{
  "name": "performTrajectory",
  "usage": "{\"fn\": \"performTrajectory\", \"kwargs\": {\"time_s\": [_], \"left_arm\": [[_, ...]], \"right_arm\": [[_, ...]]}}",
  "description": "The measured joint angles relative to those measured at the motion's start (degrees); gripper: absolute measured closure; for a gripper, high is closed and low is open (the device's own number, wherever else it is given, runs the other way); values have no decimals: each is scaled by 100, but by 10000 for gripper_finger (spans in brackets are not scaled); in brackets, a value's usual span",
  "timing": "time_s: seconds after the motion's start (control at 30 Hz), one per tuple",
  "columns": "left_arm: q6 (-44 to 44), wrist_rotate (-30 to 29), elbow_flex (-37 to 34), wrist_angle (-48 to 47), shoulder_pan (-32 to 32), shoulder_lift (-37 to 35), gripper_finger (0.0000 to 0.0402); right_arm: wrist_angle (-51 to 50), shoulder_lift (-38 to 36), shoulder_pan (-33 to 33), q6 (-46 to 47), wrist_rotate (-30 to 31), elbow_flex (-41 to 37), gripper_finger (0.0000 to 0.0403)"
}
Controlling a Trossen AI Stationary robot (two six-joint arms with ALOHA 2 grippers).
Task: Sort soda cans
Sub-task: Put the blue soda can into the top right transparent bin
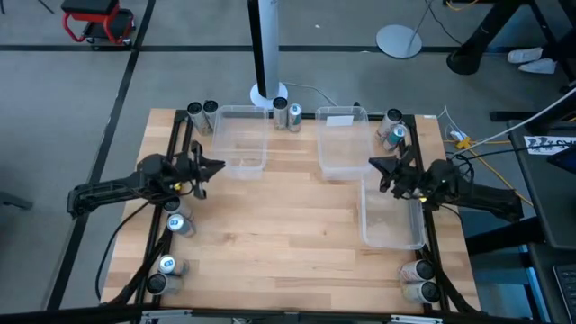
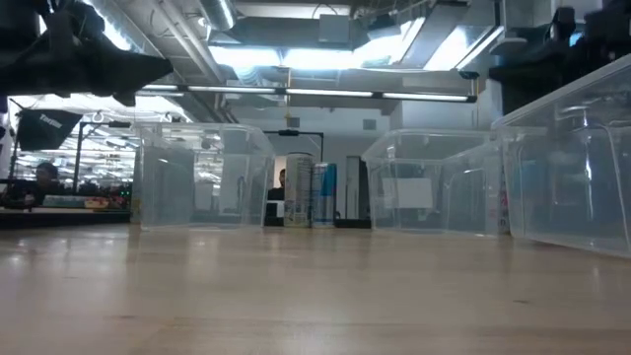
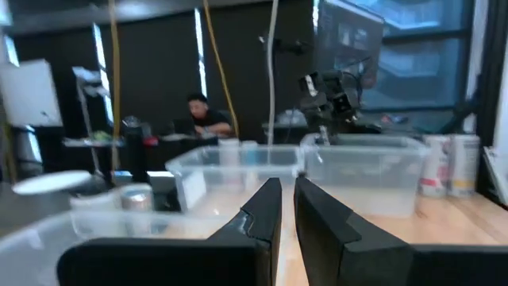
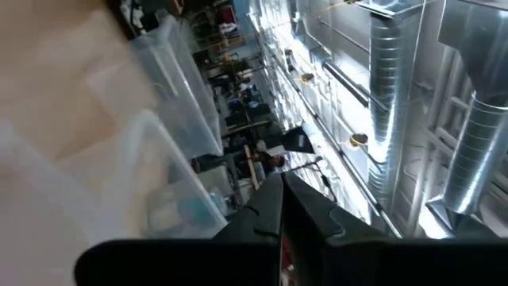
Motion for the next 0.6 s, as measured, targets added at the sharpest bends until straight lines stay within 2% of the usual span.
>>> {"fn": "performTrajectory", "kwargs": {"time_s": [0.1,0.3,0.43,0.6], "left_arm": [[289,-270,0,169,0,2,370],[652,-687,0,674,113,2,370],[748,-950,0,863,273,2,370],[992,-977,0,1254,504,2,370]], "right_arm": [[-355,90,1,3,299,395,391],[-1030,656,0,72,1495,1273,391],[-1362,1303,2,3,2275,2016,391],[-1922,2414,-2,-434,3324,3135,391]]}}
